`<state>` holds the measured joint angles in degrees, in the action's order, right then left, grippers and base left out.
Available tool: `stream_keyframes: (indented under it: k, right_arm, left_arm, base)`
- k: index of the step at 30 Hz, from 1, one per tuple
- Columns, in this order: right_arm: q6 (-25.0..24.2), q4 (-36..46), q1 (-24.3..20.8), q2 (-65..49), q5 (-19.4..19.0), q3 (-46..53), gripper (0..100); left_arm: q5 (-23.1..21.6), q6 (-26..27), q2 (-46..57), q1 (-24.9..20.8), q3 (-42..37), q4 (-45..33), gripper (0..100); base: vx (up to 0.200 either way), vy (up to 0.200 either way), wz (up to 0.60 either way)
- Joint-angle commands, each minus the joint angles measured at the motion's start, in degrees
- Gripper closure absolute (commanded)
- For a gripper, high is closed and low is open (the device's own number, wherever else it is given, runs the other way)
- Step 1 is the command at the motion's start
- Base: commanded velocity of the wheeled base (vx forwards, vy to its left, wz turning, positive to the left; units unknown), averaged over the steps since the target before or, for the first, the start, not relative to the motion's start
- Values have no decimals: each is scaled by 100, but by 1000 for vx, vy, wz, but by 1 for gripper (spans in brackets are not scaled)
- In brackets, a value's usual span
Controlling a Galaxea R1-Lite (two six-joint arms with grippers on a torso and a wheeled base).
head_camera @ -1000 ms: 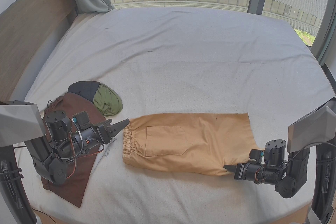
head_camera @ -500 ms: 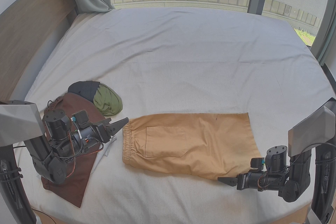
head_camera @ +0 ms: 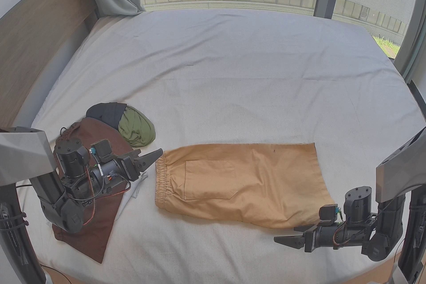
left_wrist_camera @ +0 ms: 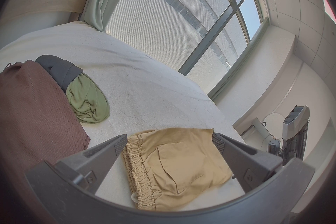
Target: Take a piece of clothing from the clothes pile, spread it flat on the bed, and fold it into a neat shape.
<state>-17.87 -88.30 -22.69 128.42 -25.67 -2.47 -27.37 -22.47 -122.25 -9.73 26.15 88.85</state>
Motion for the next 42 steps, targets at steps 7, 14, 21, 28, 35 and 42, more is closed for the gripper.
stream_keyframes:
  k: [7, 14, 21, 28, 35, 42]
  right_arm:
    - [-50, -3, -60, -959, -105, -95, 0]
    - [-59, -3, 265, -1003, -87, -341, 0]
    - [-50, -3, 274, -976, -78, -377, 0]
    - [-50, -3, 265, -950, -78, -394, 0]
    - [-50, -3, 256, -968, -78, -403, 0]
    - [-50, -3, 221, -950, -78, -438, 0]
  left_arm:
    - [-304, 14, 149, 24, -57, 1, 0]
    - [-313, 49, 122, 24, -215, -8, 0]
    - [-629, 76, -18, 85, -295, -8, 0]
    - [-700, 67, -572, 261, -198, -8, 0]
    - [-709, 49, -801, 305, -154, -8, 0]
    - [-691, 67, -1337, 305, -75, 1, 0]
  base:
    - [0, 0, 0]
    - [0, 0, 0]
    - [0, 0, 0]
    - [0, 0, 0]
    - [0, 0, 0]
    - [0, 0, 0]
